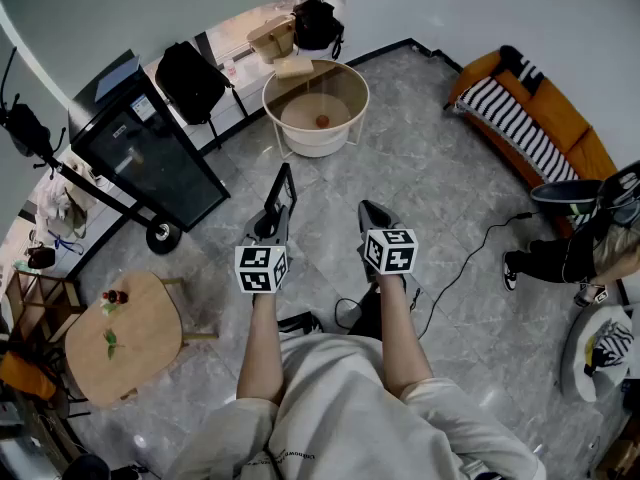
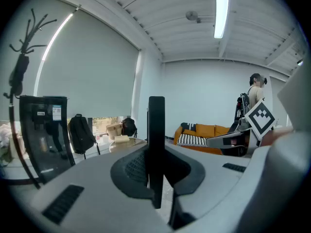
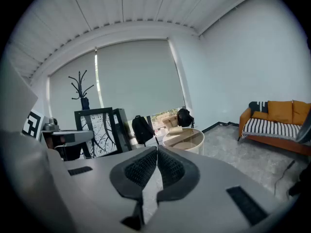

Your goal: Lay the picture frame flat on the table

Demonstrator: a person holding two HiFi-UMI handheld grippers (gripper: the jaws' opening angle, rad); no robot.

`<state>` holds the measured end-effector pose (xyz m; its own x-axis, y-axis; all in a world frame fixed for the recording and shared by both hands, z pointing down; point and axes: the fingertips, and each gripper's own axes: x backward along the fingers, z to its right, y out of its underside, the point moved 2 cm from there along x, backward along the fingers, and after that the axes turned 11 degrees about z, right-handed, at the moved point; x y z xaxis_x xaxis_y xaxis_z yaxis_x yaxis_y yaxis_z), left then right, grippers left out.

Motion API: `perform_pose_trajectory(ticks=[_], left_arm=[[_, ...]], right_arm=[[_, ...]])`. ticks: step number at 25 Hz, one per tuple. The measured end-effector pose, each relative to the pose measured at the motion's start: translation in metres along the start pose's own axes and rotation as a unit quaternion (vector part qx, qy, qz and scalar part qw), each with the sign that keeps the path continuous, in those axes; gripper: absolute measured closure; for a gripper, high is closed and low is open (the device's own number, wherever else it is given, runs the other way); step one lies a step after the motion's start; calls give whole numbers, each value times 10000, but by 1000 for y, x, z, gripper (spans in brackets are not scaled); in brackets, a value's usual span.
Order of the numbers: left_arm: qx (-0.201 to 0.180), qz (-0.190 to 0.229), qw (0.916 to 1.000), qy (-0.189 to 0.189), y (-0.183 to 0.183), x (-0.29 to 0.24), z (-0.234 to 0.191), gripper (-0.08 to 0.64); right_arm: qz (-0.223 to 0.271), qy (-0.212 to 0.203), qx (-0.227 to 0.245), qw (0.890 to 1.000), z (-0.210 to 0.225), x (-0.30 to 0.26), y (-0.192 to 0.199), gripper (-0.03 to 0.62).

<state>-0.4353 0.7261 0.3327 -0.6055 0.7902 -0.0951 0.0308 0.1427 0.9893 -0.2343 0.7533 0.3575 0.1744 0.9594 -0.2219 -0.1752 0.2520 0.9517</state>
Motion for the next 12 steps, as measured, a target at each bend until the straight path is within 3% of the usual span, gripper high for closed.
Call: perform_pose_trajectory(ticks=[8,12], left_arm=[[21,-75,9999,150,4,-15,3,514],[72,-110,9997,201,7,-26,5,514]], right_arm=[[52,99,-377,9992,-2,-2,19,555],[-234,-269,-488,9982,-2,-8,30,555]])
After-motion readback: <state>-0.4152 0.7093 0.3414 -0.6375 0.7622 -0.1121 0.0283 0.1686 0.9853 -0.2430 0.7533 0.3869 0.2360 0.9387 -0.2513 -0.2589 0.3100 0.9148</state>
